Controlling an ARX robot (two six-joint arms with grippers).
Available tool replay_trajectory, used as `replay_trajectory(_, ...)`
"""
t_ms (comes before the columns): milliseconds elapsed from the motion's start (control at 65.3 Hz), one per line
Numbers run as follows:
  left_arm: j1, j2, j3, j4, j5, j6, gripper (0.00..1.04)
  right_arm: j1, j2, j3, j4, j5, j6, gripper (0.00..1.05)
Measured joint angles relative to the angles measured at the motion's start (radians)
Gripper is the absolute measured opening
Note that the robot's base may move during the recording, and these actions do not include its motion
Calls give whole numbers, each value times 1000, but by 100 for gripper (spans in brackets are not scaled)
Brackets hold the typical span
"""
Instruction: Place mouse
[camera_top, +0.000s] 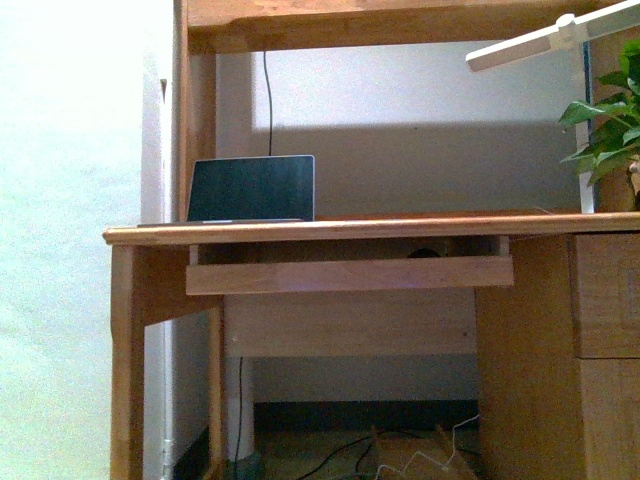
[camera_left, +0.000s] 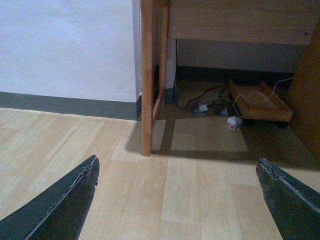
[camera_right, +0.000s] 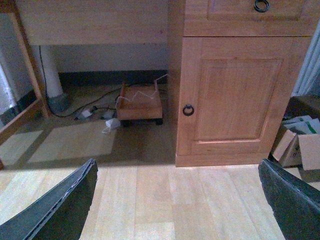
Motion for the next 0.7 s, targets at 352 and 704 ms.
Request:
replay_trajectory(352,0,0,0,0,0,0,97,0,0,0,0,0,0,97)
replay_trajectory(704,0,0,0,0,0,0,97,0,0,0,0,0,0,97)
